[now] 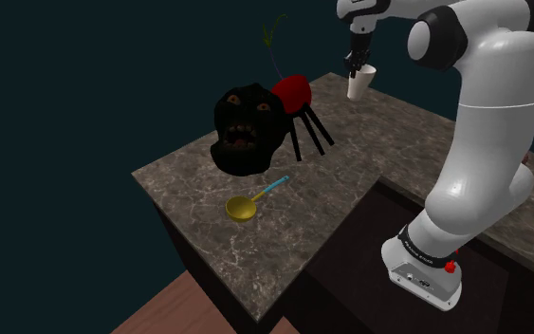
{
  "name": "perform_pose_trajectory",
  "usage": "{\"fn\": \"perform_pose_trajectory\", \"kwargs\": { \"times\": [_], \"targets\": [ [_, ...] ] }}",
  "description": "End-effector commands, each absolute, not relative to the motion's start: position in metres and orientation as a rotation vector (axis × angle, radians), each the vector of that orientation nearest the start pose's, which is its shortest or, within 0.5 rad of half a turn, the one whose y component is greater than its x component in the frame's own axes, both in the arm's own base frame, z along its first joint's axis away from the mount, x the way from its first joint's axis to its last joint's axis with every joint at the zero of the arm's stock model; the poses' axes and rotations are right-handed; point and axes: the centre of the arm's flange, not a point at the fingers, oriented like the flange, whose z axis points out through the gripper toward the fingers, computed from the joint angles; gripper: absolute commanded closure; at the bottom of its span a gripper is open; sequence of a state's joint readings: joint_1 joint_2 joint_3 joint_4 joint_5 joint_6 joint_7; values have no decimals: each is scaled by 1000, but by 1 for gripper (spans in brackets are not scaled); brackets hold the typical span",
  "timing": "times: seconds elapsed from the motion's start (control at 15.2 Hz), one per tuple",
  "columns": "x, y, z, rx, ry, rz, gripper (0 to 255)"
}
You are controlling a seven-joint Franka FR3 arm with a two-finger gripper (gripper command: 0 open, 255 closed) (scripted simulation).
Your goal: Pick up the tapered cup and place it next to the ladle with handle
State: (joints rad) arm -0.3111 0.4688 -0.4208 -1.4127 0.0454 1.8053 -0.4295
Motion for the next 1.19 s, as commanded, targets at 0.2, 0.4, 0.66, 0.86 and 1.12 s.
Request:
{"fn": "perform_pose_trajectory", "kwargs": {
  "times": [0.2,0.4,0.66,0.86,1.12],
  "targets": [
    [541,-417,474,-3205,446,176,255],
    [541,-417,490,-3205,446,176,255],
    [541,-417,511,-3205,446,176,255],
    [541,-417,527,-3205,446,176,255],
    [541,-417,548,-3205,446,176,255]
  ]
}}
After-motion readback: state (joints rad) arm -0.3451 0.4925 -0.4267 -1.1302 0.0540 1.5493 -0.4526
